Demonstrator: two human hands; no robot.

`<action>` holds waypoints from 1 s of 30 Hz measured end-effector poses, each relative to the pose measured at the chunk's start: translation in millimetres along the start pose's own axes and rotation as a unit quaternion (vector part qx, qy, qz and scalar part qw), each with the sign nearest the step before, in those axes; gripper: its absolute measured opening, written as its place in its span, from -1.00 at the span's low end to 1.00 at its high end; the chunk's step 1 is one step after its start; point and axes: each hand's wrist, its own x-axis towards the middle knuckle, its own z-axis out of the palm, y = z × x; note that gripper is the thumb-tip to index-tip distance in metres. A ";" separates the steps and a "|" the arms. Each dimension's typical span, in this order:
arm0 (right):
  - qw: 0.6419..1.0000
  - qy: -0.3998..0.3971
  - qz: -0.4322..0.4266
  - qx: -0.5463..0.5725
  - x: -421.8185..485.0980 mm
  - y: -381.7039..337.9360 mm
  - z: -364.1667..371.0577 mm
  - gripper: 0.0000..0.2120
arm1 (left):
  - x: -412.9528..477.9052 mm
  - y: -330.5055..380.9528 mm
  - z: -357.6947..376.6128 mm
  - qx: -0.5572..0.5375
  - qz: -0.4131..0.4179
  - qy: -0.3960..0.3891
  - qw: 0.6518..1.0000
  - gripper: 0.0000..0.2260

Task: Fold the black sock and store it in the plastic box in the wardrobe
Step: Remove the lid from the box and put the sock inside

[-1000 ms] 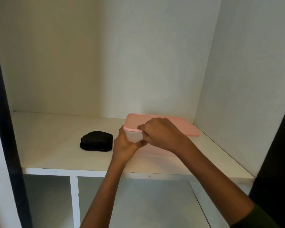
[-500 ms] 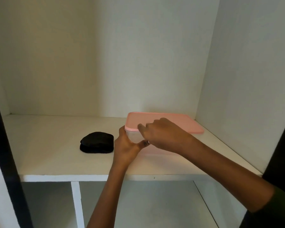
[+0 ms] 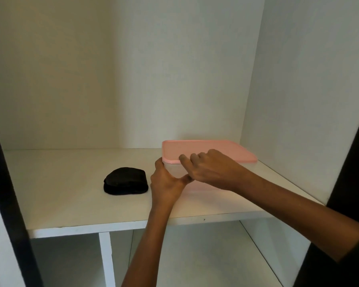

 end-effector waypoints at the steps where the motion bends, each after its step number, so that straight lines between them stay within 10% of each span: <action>1: 1.000 0.013 0.004 0.001 -0.8 -0.2 5.3 -0.69 | 0.2 0.0 0.5 0.001 0.001 0.002 1.000 -0.21; 14: 0.995 0.090 0.029 0.030 -11.3 0.3 28.2 -0.68 | 0.0 2.2 2.5 0.005 -0.014 0.004 1.000 -0.21; 20: 0.955 0.159 0.251 0.024 8.7 93.5 -24.1 -0.60 | -0.8 1.5 -0.5 0.001 -0.022 -0.012 1.000 -0.16; 30: 0.974 0.030 0.116 0.192 -1.7 75.8 -15.7 -0.65 | -2.0 -0.5 0.2 -0.009 -0.005 -0.016 1.000 -0.18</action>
